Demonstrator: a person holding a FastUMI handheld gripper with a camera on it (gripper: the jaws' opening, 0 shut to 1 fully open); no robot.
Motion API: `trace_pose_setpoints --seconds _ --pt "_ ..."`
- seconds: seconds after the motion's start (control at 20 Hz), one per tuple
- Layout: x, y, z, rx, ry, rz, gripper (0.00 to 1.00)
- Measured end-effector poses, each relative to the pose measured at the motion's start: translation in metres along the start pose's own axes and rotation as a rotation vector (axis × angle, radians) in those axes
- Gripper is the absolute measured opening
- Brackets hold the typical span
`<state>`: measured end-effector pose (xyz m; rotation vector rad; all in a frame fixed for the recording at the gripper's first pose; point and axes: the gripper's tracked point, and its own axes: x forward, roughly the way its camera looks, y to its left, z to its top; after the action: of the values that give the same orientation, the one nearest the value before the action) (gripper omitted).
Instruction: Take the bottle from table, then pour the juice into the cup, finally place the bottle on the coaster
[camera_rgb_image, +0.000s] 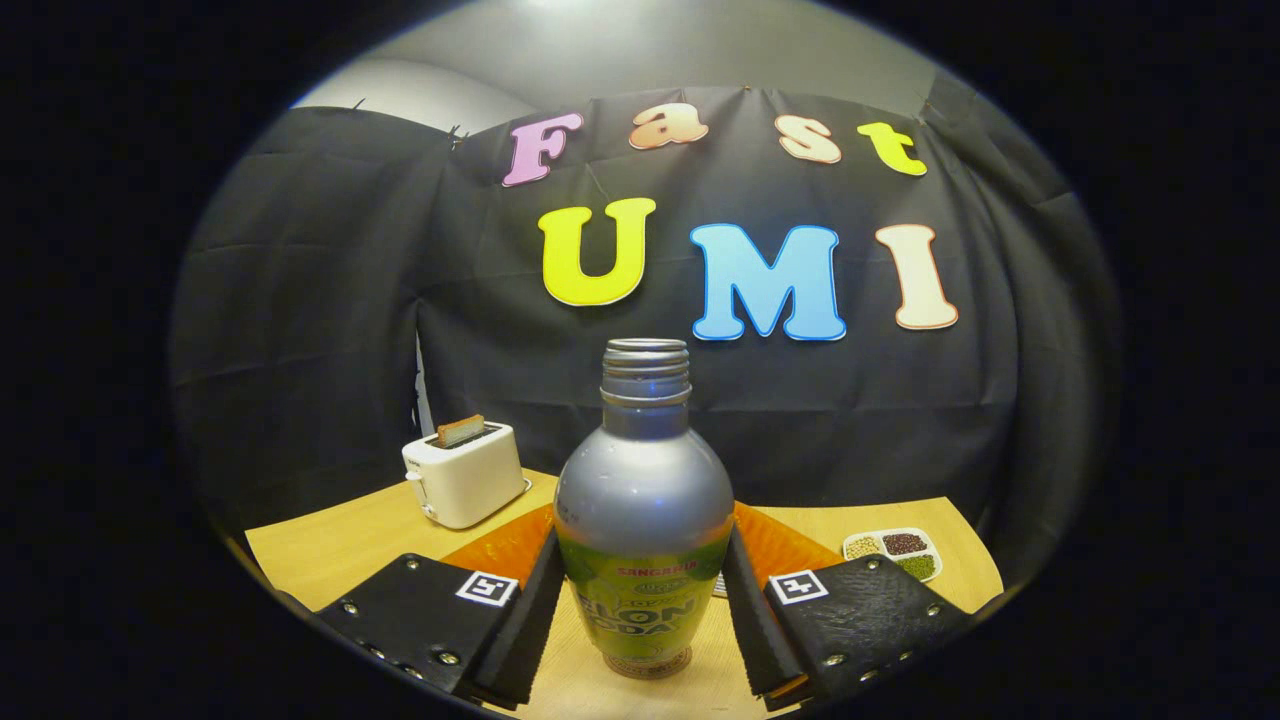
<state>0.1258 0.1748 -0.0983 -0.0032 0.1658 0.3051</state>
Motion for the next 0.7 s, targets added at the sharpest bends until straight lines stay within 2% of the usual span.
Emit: trace_pose_setpoints --seconds 0.4,0.7 --pt "0.014 0.002 -0.011 0.011 0.008 0.006 0.77" --pt "0.036 -0.008 -0.048 0.047 0.036 -0.013 0.77"
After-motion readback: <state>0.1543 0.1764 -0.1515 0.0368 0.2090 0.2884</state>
